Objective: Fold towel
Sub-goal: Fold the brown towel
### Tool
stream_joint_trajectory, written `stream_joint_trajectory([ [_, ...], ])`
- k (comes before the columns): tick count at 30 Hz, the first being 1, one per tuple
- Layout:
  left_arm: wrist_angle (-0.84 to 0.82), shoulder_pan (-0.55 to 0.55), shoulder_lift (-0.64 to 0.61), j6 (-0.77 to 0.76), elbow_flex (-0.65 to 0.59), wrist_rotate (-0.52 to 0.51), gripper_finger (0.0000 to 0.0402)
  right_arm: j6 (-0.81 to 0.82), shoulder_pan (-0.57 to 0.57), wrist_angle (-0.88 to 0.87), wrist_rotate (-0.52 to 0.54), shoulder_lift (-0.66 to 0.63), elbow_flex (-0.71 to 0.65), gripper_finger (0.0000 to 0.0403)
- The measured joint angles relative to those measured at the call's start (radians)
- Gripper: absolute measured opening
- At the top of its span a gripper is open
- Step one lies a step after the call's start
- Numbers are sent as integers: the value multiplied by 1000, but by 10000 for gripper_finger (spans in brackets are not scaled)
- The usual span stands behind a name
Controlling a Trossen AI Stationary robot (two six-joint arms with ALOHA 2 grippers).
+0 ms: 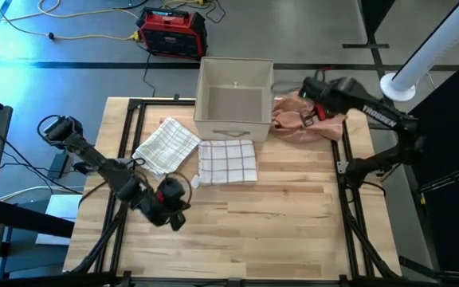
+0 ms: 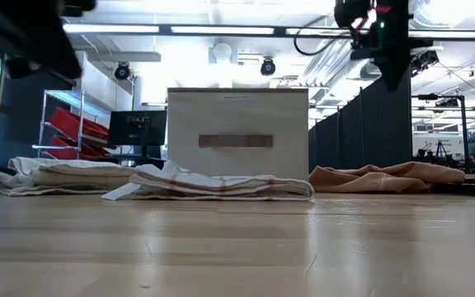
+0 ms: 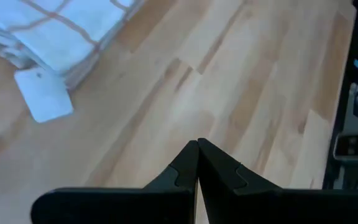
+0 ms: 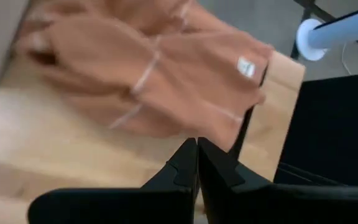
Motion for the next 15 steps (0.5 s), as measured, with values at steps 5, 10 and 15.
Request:
stream_joint_trajectory([
  [5,11,76,-32,11,0,63,0,-194,-218,160,-111,4,0,1],
  [10,29,96,-38,93,0,121,0,-240,-377,210,-211,7,0,41],
  [15,1,108,-39,181,0,146,0,-114,-387,266,-196,25,6,119],
])
